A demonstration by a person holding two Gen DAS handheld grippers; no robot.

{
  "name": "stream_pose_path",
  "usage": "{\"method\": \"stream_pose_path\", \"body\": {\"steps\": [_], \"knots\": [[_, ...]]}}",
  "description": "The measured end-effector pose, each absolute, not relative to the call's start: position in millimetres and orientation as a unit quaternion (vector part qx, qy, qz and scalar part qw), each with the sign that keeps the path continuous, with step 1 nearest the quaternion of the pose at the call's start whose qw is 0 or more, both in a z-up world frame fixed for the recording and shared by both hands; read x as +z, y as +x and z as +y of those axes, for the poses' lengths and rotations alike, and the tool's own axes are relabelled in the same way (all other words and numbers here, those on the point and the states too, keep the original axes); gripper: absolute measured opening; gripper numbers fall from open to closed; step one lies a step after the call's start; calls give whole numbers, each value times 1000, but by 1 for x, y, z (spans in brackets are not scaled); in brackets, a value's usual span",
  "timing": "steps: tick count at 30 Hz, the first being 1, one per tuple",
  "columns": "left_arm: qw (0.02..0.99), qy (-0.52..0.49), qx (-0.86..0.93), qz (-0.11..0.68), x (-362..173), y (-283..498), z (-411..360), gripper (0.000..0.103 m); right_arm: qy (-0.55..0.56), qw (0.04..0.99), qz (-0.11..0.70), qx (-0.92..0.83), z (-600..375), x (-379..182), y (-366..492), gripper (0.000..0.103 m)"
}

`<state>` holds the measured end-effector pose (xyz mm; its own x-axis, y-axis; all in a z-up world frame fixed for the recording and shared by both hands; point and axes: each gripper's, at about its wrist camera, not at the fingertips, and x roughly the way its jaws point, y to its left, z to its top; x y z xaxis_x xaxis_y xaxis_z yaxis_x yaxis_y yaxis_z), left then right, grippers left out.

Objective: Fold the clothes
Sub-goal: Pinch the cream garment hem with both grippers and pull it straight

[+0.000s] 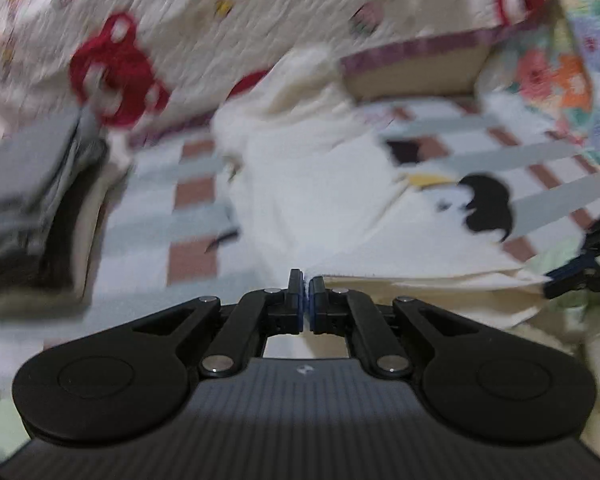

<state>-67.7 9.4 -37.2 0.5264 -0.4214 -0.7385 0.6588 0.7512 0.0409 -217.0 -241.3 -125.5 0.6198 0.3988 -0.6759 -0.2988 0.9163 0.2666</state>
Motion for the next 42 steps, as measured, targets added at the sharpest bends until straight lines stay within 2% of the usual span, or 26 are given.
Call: {"method": "stream_pose_path", "body": {"steps": [6,8,11,13,17,19,22,25,26,28,31,32,34,35,39,41,42], "knots": [[834,123,-284,457,-64,-64,25,2,146,894,378,190,-262,-133,-220,11],[826,111,-275,479,-71,-65,30,3,176,894,370,179,-273,-135,-224,29],[825,84,-259,495,-79,-65,41,5,228,893,362,140,-296,-144,-227,29],[822,59,-257,505,-82,-63,47,5,268,886,356,129,-310,-151,-227,21],[820,47,-263,505,-82,-65,44,5,191,899,371,137,-293,-150,-219,21],[822,50,-267,501,-82,-67,41,10,163,899,376,153,-281,-149,-212,23],[821,46,-277,497,-81,-68,38,21,87,906,390,143,-260,-151,-202,27],[823,39,-276,496,-80,-69,38,27,40,907,400,122,-247,-160,-195,39],[824,37,-274,495,-80,-69,39,28,47,909,398,113,-248,-161,-194,40],[825,34,-267,497,-80,-69,40,28,81,909,398,95,-251,-160,-194,39],[829,35,-257,496,-80,-68,41,28,131,907,394,71,-255,-155,-199,31],[830,34,-255,496,-80,-67,41,28,141,907,391,65,-255,-154,-202,17],[829,30,-252,499,-82,-65,41,28,95,921,374,56,-246,-154,-203,6],[828,28,-251,501,-83,-65,40,28,66,926,368,52,-240,-154,-203,4],[828,30,-249,502,-86,-66,38,29,8,927,373,39,-221,-158,-195,6],[829,38,-249,499,-86,-68,36,29,-9,929,369,24,-216,-159,-191,16],[830,43,-249,497,-86,-68,35,29,-13,929,370,23,-216,-162,-188,24]]}}
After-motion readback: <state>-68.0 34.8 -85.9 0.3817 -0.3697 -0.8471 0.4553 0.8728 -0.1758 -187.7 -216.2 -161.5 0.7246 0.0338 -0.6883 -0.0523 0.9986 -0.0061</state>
